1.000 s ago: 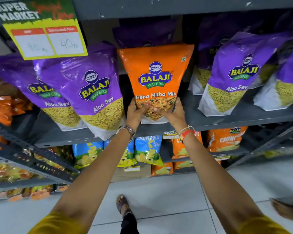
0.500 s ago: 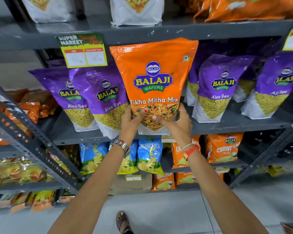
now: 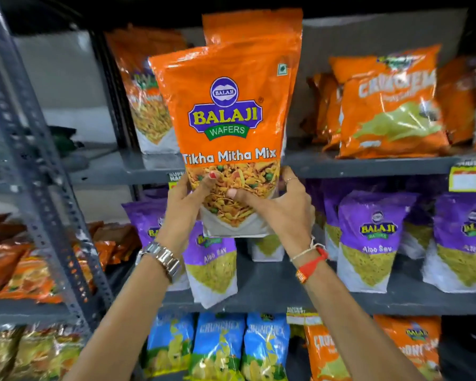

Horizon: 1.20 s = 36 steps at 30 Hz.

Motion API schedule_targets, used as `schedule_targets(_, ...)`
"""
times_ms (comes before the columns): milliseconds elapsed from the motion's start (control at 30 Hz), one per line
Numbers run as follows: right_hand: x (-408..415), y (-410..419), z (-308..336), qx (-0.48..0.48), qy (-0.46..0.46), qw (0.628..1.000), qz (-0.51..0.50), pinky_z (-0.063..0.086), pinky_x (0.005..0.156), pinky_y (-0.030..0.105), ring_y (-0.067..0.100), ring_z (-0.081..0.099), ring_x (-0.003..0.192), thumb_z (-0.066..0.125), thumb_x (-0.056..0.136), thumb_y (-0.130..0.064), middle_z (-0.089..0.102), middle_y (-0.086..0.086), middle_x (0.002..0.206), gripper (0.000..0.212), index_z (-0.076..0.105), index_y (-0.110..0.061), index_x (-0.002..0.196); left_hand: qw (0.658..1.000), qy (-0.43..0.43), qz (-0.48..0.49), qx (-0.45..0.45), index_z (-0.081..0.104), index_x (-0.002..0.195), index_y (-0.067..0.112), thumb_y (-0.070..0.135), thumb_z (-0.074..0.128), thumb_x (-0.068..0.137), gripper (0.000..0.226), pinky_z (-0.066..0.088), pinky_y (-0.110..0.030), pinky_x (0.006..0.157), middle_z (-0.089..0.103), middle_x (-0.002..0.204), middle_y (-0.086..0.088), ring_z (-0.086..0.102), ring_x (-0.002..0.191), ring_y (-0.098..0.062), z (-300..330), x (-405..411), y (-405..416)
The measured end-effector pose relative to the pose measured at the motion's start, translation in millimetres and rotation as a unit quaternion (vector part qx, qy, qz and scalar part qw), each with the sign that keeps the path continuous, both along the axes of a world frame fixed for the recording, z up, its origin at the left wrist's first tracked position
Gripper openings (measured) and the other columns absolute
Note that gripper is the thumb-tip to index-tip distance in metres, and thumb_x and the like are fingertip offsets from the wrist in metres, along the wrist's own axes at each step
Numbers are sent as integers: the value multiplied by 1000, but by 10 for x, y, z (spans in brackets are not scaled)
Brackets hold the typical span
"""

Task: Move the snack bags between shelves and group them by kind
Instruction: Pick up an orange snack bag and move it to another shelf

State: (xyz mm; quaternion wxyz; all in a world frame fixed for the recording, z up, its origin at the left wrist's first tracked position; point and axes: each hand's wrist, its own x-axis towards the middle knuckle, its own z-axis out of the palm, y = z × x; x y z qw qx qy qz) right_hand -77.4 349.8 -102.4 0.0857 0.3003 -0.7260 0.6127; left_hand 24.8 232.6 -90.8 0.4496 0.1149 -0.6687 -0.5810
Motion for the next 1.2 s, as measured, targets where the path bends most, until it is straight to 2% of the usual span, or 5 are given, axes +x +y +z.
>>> schedule_targets(267,91,-665,764,-34,15,998,60,46,78,34,24,64,103,77,41,-74,71,-7,102,77,58,-30,101,997,-25,77,-6,61,105,21,37,57,86,26,53,-17,47,67,90,7,67,60,2,788,173,-530)
schedule_targets(533,-6,-1469,1157,-15,26,991,134,42,74,31,21,62,100,77,52,-68,58,-8,95,63,47,-31,94,989,-63,132,25,54,111,16,45,55,84,39,48,-34,66,63,100,-3,59,78,-17,1209,144,-1208)
schedule_targets(700,-76,-1986,1146,-9,20,991,136,53,81,38,23,67,97,76,47,-73,70,-3,104,72,57,-29,100,983,-75,163,51,49,117,13,48,48,87,46,46,-43,85,58,112,-8,55,93,-27,1264,68,-1581)
schedule_targets(1033,-99,-2425,963,12,26,995,95,55,84,42,25,67,96,67,42,-84,71,-2,105,84,58,-29,106,979,-109,166,44,45,127,12,48,43,89,52,46,-31,63,57,128,-9,54,81,-15,1076,16,-1967)
schedule_targets(1200,-89,-2408,959,32,44,994,98,53,87,46,29,65,101,63,43,-86,69,1,109,90,52,-30,113,972,-132,192,14,44,128,10,50,42,89,55,48,-40,77,55,133,-10,53,100,-21,1061,7,-2059)
